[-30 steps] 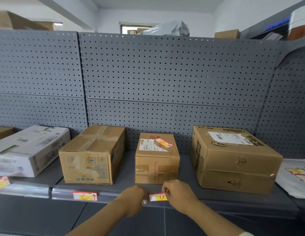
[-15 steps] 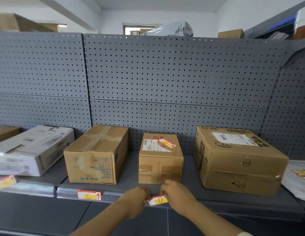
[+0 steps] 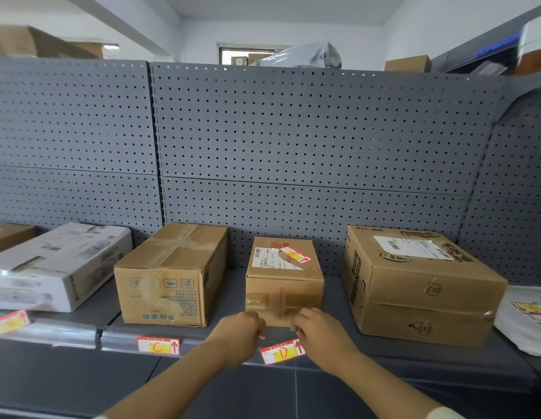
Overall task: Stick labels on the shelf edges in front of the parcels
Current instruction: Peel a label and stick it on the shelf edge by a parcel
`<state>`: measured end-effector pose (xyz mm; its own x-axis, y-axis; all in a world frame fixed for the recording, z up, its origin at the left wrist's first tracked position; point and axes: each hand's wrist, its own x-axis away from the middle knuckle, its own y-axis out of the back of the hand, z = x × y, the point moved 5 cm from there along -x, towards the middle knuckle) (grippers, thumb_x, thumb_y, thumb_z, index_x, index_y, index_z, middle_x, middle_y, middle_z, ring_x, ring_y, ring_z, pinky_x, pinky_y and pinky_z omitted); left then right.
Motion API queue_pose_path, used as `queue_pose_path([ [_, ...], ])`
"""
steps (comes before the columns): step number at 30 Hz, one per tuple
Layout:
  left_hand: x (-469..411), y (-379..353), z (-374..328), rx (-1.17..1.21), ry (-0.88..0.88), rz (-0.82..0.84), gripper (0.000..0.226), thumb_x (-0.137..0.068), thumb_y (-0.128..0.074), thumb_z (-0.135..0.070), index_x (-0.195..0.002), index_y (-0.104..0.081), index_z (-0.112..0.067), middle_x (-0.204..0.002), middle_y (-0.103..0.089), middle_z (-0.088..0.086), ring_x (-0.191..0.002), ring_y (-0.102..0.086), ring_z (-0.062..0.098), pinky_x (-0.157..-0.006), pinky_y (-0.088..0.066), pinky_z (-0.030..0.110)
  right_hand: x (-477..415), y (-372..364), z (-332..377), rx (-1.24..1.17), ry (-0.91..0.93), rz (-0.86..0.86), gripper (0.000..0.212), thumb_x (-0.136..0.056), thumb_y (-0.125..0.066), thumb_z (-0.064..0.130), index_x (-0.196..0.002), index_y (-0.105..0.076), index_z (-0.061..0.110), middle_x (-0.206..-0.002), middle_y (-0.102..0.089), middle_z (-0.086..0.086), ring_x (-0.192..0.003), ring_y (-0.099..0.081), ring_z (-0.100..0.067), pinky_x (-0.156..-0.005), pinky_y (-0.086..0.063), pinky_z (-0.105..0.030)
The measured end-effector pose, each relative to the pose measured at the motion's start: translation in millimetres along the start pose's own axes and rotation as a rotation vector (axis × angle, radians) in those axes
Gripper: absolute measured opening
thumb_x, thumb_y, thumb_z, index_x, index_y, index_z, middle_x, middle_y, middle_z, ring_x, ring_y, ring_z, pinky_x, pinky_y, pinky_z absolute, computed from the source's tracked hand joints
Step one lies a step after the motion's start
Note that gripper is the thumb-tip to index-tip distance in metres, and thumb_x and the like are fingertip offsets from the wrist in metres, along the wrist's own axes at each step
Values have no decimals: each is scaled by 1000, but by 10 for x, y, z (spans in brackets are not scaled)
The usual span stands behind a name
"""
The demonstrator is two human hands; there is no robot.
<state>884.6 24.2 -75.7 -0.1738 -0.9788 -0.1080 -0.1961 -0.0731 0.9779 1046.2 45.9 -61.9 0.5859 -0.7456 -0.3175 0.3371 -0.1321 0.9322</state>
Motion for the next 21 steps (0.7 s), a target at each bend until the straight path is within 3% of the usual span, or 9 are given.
queue_pose_path([
  [7,-204,659,-110,62,-30,-109,28,-95,-44,-20,-113,-63,-26,-120,-63,-6,-104,-61,13,-85,-49,25,-287,514,-42,114,114,-112,21,-94,-50,12,-104,-67,17,-107,-64,2,-101,-56,-16,-86,-48,-31],
  [11,-442,1067,-77,50,1,-186,33,-92,-44,-18,-117,-64,-24,-122,-64,-4,-108,-61,17,-89,-51,31,-603,773,-237,36,-71,-224,18,-93,-54,13,-100,-70,20,-106,-63,5,-101,-54,-15,-83,-51,-32],
  [17,-722,1085,-106,-31,25,-155,35,-92,-47,-20,-125,-58,-24,-129,-60,1,-113,-60,22,-98,-49,37,-943,650,-510,-57,-364,-114,26,-91,-59,23,-116,-66,20,-119,-55,-2,-106,-54,-19,-92,-51,-35],
  [21,-840,1097,-76,-77,12,-154,36,-92,-48,-18,-126,-58,-24,-135,-55,0,-119,-56,21,-102,-44,35,-1022,631,-593,-67,-400,-93,29,-91,-60,29,-118,-65,21,-124,-53,-2,-111,-51,-19,-93,-49,-33],
])
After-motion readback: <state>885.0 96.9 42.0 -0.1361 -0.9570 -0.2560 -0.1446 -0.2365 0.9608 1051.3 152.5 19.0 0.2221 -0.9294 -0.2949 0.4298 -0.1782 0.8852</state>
